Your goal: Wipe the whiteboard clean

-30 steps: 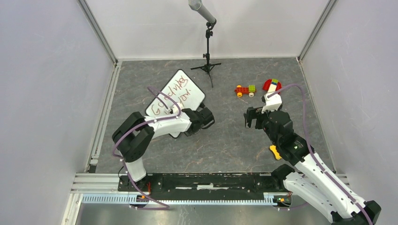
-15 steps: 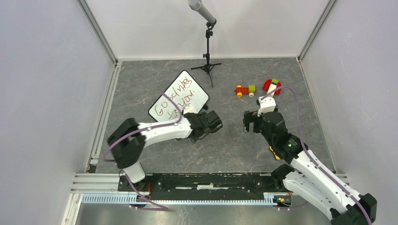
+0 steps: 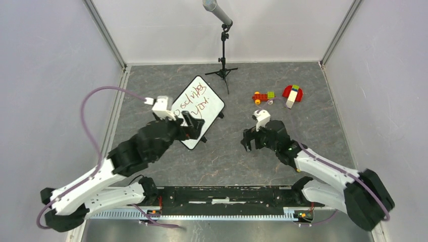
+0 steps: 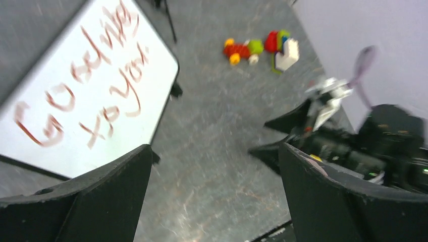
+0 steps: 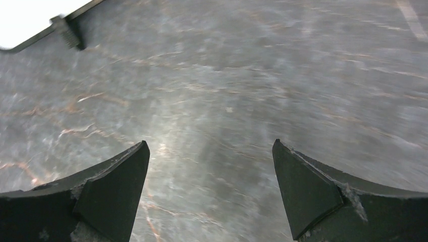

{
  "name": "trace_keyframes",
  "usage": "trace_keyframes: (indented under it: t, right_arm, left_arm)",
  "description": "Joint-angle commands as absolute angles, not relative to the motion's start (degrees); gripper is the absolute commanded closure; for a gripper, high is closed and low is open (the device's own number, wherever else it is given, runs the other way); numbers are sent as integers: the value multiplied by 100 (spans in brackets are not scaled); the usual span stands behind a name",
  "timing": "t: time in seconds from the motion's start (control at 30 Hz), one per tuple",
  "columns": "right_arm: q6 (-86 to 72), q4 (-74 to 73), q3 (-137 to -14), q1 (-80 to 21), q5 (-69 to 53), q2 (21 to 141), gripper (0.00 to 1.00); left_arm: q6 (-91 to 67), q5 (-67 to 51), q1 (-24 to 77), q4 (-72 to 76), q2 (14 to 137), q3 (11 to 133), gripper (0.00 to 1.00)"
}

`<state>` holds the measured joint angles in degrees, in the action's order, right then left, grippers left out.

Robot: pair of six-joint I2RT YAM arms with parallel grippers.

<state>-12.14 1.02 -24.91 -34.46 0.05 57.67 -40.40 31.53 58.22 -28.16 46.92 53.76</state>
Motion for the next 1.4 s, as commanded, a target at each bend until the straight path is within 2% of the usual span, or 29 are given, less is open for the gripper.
trace_keyframes:
  t: [0.0,0.07,0.2,0.27,0.43,0.57,0.93,1.13,1.23,1.37]
  right_arm:
    - [-1323,1283,-2818,-3865,-820,6729,2]
    - [-1293,1244,-3195,-4135,-782,7339,1]
    - [-1248,1397,-3813,-4744,-307,8285,8]
    - [-1239,1336,-4224,-4947,-244,8790,16]
    - [-896,1246,-5073,-5511,159,9771,22]
    - [-808,1227,-5514,-5710,489,10248,27]
    - [-727,2410,-5332,-5765,325,10774,46]
    - [-731,2864,-4949,-5781,309,10634,64]
    - [-619,2988,-4748,-5783,262,10565,77]
    - [-165,2853,-4522,-5783,-225,10449,87]
  left_arm:
    - [-1318,3153,5801,-2334,4253,6018,0]
    - [-932,3049,5801,-2271,4418,6496,0]
    - [-567,2678,5801,-2199,5016,7659,0]
    - [-321,2525,5800,-1939,5253,7891,0]
    - [537,2883,5793,-1322,5517,7699,0]
    - [802,2981,5607,-1195,5260,7137,0]
    - [1866,3884,5388,340,4584,5816,0]
    - [1883,3857,5309,529,4573,5642,0]
    - [1841,3858,5309,527,4581,5638,0]
    - [1796,3837,5306,493,4579,5641,0]
